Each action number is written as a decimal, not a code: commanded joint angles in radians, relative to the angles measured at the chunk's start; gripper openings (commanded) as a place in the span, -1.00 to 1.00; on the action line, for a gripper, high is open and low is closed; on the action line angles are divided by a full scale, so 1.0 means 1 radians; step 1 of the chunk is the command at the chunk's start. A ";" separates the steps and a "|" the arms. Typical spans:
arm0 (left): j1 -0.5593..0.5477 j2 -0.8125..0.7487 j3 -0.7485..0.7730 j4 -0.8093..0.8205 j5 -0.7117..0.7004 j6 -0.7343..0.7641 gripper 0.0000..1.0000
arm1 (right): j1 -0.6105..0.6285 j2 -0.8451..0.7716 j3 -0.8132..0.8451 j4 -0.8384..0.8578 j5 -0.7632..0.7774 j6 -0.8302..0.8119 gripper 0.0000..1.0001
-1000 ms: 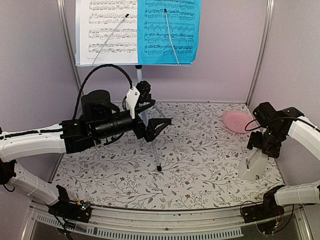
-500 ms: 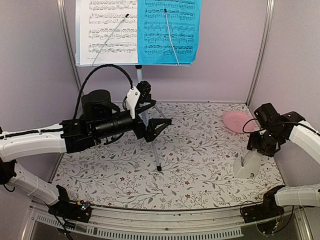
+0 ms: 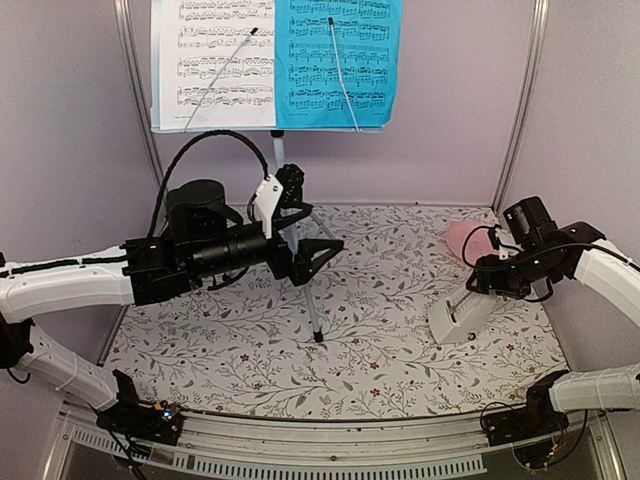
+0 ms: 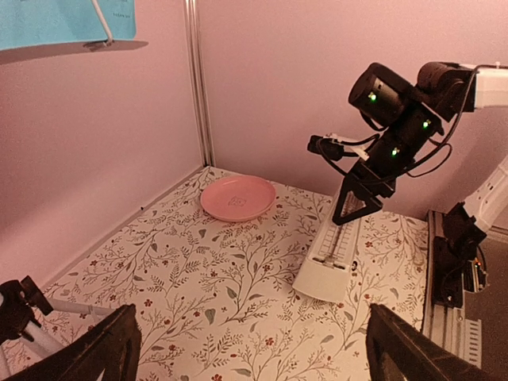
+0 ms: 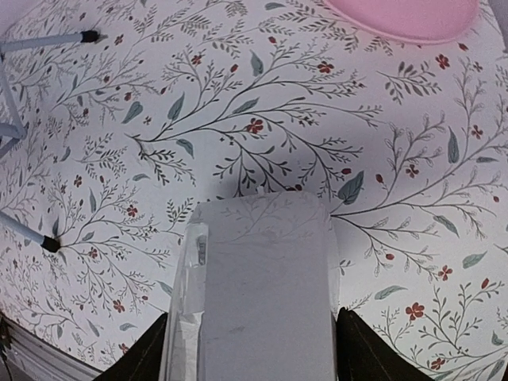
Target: Set up the instrument practice props
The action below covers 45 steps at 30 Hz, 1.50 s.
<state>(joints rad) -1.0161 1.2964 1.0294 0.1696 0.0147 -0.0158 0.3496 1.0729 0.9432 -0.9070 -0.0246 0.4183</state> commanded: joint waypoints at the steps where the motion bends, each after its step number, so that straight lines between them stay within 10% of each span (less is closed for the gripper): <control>1: 0.013 -0.013 0.006 -0.028 0.001 -0.030 0.99 | 0.086 0.034 0.097 0.152 -0.078 -0.149 -0.01; 24: 0.009 -0.099 -0.528 0.412 0.277 0.005 0.95 | 0.606 0.282 0.348 0.104 -0.169 -0.785 -0.21; 45: -0.136 0.288 -0.644 0.719 0.206 0.220 0.66 | 0.812 0.248 0.276 0.188 -0.066 -1.080 -0.50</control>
<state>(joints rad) -1.1046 1.5570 0.4164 0.8032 0.2642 0.1448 1.1313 1.3830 1.2282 -0.8146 -0.1322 -0.5907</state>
